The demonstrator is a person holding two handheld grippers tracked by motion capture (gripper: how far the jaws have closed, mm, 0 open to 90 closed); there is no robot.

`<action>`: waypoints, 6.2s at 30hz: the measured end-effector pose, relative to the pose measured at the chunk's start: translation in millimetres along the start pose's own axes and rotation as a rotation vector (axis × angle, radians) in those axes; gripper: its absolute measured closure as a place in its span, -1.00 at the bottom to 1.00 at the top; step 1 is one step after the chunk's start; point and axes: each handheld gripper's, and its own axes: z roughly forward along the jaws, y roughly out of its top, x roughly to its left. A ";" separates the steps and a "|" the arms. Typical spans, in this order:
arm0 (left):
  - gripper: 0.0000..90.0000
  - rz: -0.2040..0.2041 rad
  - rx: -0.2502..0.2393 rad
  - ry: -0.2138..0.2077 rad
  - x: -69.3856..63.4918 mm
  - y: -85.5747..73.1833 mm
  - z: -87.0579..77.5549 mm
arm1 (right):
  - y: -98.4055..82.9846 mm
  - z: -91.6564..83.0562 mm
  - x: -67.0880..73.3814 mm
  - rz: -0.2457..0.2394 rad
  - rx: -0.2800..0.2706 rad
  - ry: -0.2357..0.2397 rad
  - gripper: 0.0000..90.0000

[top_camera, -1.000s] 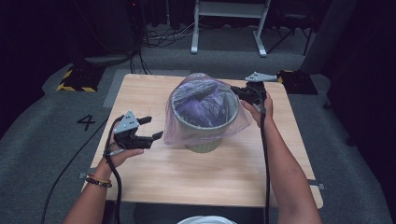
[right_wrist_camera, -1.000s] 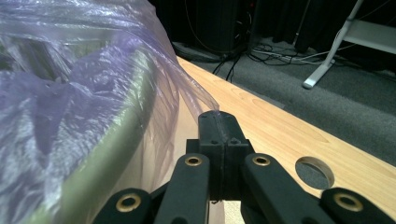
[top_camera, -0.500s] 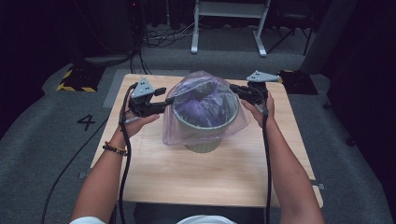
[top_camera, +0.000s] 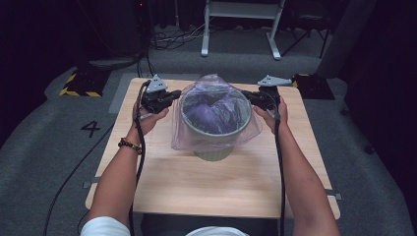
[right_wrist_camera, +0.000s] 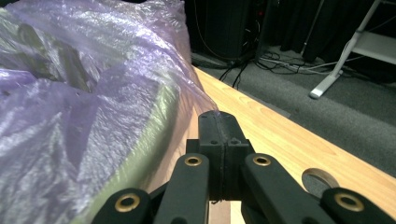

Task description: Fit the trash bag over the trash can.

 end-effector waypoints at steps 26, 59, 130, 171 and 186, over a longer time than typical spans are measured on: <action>1.00 -0.022 0.172 -0.037 -5.1 -30.0 49.6 | -31.7 22.7 -6.5 0.075 0.152 0.064 1.00; 0.18 0.134 0.210 -0.172 -84.2 -77.9 -31.0 | -78.0 -80.5 61.8 -0.170 0.017 0.128 0.13; -0.71 0.036 0.370 -0.220 -90.3 -167.4 -50.0 | -13.1 -122.3 64.8 -0.156 -0.157 0.106 -0.57; -0.71 0.039 0.370 -0.222 -90.0 -167.3 -49.6 | 36.5 -30.7 76.9 -0.180 0.109 0.141 -0.63; -0.71 0.038 0.370 -0.222 -90.1 -167.3 -49.6 | 46.4 -9.5 89.6 -0.202 0.304 0.123 -0.62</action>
